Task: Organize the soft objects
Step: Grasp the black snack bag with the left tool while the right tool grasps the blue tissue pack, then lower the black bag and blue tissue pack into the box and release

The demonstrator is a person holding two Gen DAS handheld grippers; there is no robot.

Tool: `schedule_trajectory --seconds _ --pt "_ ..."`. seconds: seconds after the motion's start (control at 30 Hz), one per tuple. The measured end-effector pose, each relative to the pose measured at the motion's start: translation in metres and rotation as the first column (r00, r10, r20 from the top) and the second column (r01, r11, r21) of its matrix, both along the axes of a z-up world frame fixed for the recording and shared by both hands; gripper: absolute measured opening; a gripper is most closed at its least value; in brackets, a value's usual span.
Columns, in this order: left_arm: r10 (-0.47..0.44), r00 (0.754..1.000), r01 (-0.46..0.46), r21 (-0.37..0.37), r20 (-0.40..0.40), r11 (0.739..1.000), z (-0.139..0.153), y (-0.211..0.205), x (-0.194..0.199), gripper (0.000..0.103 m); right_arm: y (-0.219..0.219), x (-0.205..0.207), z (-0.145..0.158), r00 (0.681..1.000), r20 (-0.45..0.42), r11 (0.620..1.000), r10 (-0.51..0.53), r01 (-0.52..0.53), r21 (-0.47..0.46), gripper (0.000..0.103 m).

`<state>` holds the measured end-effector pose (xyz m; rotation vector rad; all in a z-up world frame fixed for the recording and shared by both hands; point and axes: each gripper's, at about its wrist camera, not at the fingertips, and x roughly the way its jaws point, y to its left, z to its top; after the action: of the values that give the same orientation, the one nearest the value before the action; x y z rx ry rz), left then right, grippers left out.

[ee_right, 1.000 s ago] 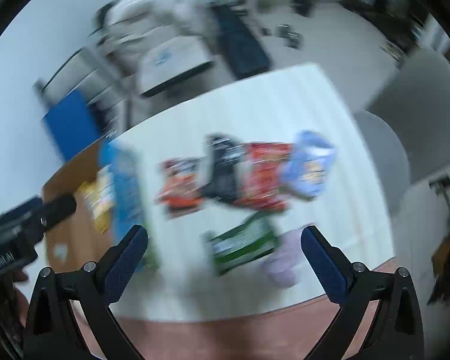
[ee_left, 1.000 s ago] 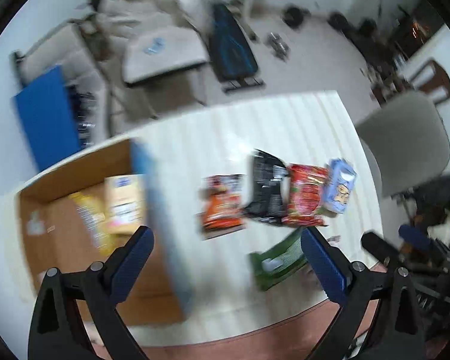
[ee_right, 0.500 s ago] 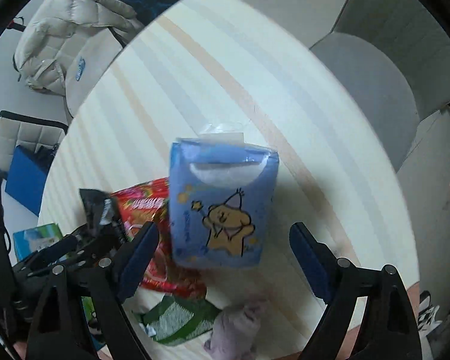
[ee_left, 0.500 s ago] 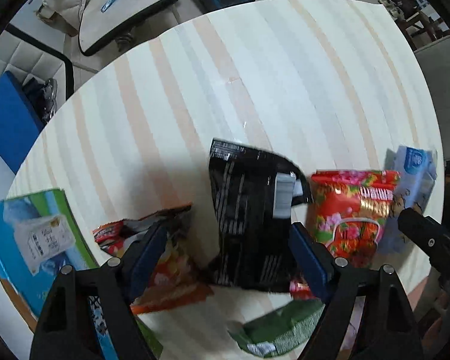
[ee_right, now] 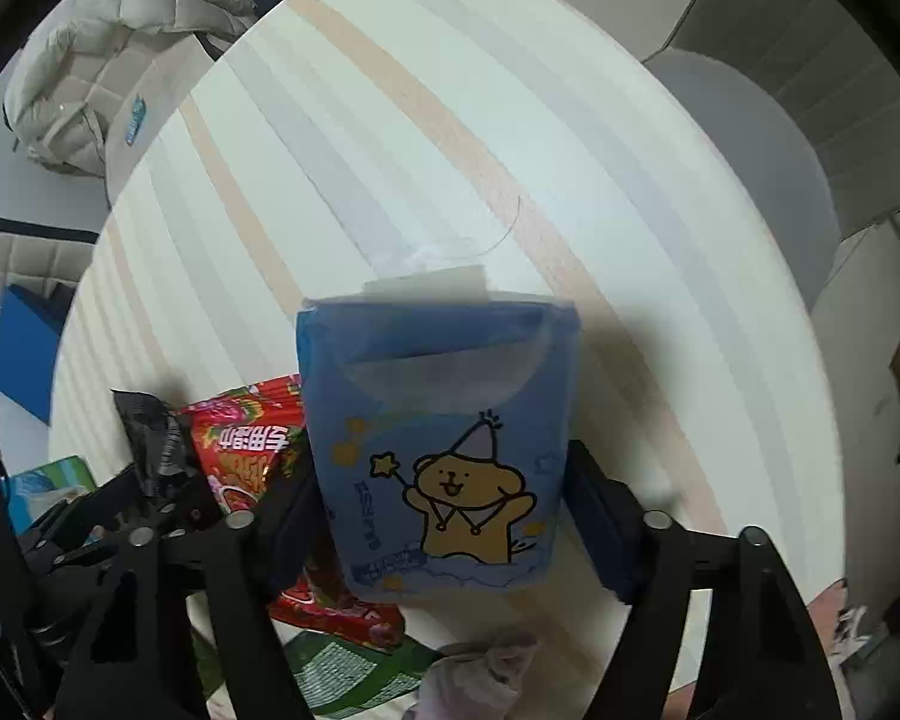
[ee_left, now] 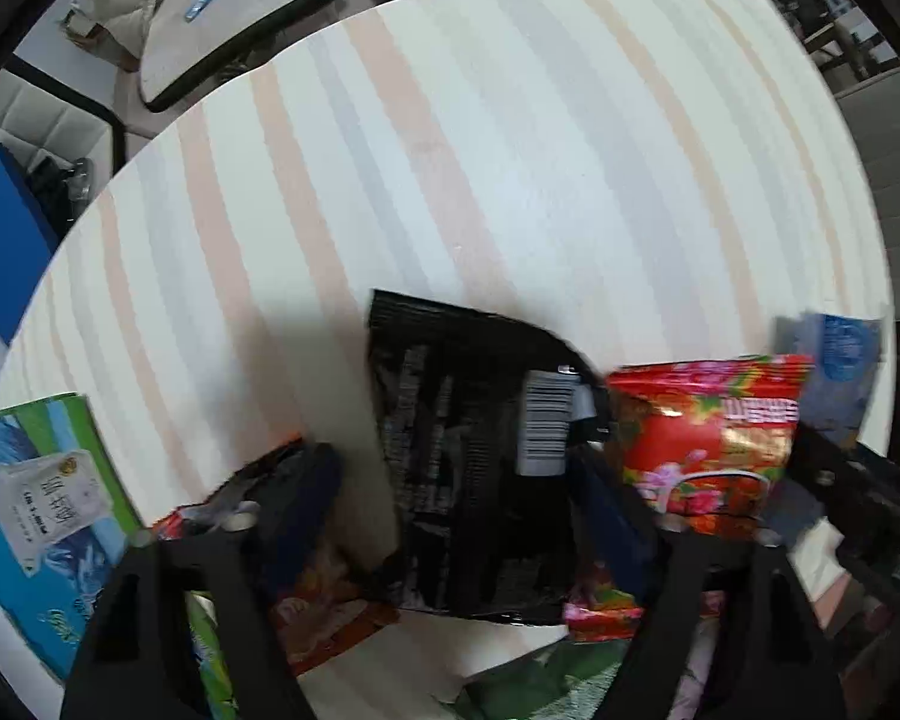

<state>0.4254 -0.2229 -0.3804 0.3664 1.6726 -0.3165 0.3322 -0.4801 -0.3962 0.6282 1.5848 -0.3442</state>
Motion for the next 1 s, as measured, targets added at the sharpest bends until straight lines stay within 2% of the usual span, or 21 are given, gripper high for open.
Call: schedule_trajectory --seconds 0.03,0.07,0.13,0.2,0.33,0.4,0.53,0.6,0.77,0.87,1.0 --pt "-0.012 1.0 0.013 -0.005 0.014 1.0 0.004 -0.003 -0.002 0.048 0.003 0.001 0.0 1.0 -0.007 1.0 0.01 -0.01 -0.019 0.07" --pt "-0.022 1.0 0.022 0.001 0.018 1.0 0.005 -0.004 -0.002 0.042 0.004 0.002 0.001 1.0 -0.01 0.999 0.018 -0.018 -0.033 0.067" --pt "-0.025 0.999 0.024 0.013 0.023 1.0 0.007 -0.006 -0.004 0.039 0.01 0.004 0.003 0.999 -0.008 0.998 0.037 -0.038 -0.056 0.05" --pt "-0.009 0.999 0.008 0.005 0.032 1.0 0.013 -0.004 -0.006 0.037 0.014 0.003 0.009 0.999 -0.003 0.997 0.045 -0.045 -0.06 0.044" --pt "0.027 0.997 -0.023 -0.047 0.073 0.999 0.047 0.008 -0.008 0.037 0.016 0.0 0.034 0.998 0.034 0.996 0.058 -0.055 -0.066 0.041" --pt "0.057 0.993 -0.047 -0.092 0.104 0.995 0.074 0.019 -0.01 0.037 0.018 -0.002 0.05 0.995 0.063 0.995 0.072 -0.068 -0.067 0.041" --pt "0.124 0.976 -0.089 -0.193 0.177 0.977 0.134 0.059 -0.021 0.037 0.039 -0.009 0.1 0.98 0.148 0.99 0.132 -0.122 -0.076 0.041" --pt "0.156 0.964 -0.104 -0.236 0.215 0.966 0.167 0.087 -0.032 0.037 0.059 -0.013 0.123 0.968 0.185 0.984 0.17 -0.159 -0.074 0.041" --pt "0.228 0.938 -0.155 -0.271 0.261 0.95 0.214 0.166 -0.065 0.037 0.123 -0.028 0.167 0.928 0.257 0.962 0.269 -0.272 -0.026 0.041" --pt "0.272 0.927 -0.207 -0.253 0.26 0.945 0.223 0.228 -0.073 0.037 0.176 -0.035 0.182 0.901 0.288 0.938 0.323 -0.345 0.026 0.041" --pt "0.331 0.903 -0.286 -0.193 0.273 0.939 0.223 0.307 -0.077 0.037 0.26 -0.036 0.194 0.854 0.316 0.891 0.412 -0.45 0.053 0.041"
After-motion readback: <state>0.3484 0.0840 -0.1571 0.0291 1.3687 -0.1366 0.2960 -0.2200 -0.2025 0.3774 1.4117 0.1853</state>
